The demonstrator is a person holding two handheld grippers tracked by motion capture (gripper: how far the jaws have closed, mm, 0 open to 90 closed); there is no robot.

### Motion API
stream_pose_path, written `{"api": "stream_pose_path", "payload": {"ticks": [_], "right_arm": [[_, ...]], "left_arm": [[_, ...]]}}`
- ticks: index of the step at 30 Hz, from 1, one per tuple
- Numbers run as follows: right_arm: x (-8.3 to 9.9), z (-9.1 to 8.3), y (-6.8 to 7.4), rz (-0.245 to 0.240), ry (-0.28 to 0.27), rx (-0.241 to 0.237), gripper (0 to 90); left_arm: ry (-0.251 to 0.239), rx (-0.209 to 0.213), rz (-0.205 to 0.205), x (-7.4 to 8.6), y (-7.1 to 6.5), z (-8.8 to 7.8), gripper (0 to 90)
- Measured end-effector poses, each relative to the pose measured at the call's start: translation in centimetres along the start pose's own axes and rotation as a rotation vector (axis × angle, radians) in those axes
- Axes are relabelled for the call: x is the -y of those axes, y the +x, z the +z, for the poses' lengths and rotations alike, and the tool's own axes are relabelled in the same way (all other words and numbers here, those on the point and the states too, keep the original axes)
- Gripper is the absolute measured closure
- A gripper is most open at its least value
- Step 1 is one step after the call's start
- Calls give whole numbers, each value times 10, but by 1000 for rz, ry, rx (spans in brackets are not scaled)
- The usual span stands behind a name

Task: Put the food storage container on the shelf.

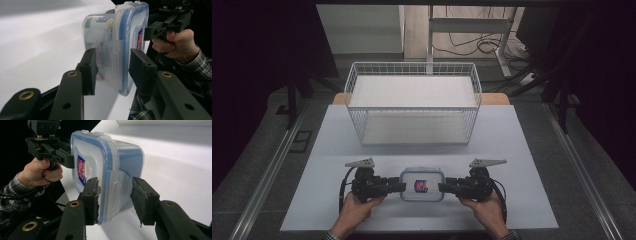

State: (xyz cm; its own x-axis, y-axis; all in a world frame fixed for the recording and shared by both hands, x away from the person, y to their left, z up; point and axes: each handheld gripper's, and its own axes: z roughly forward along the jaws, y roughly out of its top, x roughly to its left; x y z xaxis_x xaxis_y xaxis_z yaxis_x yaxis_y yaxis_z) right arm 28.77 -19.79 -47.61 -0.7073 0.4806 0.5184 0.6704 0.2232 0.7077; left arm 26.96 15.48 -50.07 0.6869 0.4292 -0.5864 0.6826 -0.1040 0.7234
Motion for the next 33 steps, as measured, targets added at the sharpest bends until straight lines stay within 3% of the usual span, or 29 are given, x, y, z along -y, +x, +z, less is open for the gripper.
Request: {"api": "stream_pose_path", "payload": {"ticks": [9, 21, 33], "right_arm": [[-32, -4, 3, -14, -13, 2, 578], [-79, -10, 8, -56, -38, -2, 577], [-126, -12, 8, -57, -74, 0, 576]], "left_arm": [[-28, -5, 3, -27, -1, -9, 585], [-63, -25, 39, -69, -6, -25, 585], [-93, -41, 47, -115, -4, -38, 583]]}}
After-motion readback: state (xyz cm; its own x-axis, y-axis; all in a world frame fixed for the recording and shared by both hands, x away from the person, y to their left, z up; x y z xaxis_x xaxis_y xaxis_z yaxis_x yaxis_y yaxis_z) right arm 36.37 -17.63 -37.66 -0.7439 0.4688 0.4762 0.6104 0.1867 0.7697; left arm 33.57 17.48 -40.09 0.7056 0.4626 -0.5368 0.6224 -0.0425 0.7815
